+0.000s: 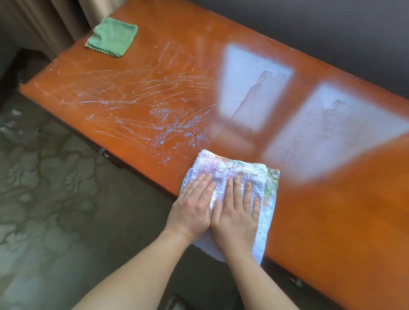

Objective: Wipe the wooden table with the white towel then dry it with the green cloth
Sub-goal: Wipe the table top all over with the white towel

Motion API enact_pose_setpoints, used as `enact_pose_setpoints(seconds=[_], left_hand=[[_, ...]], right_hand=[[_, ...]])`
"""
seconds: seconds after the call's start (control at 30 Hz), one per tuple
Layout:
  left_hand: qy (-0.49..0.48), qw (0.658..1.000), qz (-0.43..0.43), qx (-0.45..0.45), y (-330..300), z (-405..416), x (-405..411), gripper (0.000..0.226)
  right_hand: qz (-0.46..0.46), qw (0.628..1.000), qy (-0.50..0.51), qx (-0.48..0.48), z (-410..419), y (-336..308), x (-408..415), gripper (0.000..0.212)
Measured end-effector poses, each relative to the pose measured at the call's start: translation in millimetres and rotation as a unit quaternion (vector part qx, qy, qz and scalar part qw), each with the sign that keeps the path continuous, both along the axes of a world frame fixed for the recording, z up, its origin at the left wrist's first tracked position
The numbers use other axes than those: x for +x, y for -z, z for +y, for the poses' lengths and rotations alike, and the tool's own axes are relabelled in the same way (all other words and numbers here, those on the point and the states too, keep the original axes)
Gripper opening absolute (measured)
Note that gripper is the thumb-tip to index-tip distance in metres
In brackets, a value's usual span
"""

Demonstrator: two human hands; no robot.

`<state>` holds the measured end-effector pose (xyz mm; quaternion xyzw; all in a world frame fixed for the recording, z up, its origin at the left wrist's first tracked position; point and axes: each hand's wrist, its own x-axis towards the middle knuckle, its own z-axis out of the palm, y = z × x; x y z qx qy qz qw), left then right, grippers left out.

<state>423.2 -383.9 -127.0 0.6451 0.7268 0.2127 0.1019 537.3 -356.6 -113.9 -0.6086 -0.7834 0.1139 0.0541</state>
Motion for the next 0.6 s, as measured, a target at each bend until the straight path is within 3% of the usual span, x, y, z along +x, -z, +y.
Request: enact_pose_setpoints(seconds=[0.3, 0.6], left_hand=[[0.007, 0.999, 0.025, 0.036, 2.0, 16.1, -4.3, 0.042], [-0.025, 1.0, -0.007, -0.008, -6.4, 47.0, -16.7, 0.043]], right_hand=[[-0.001, 1.0, 0.002, 0.004, 16.3, 2.5, -3.3, 0.064], [-0.014, 0.999, -0.032, 0.007, 59.9, 4.9, -19.9, 0.067]])
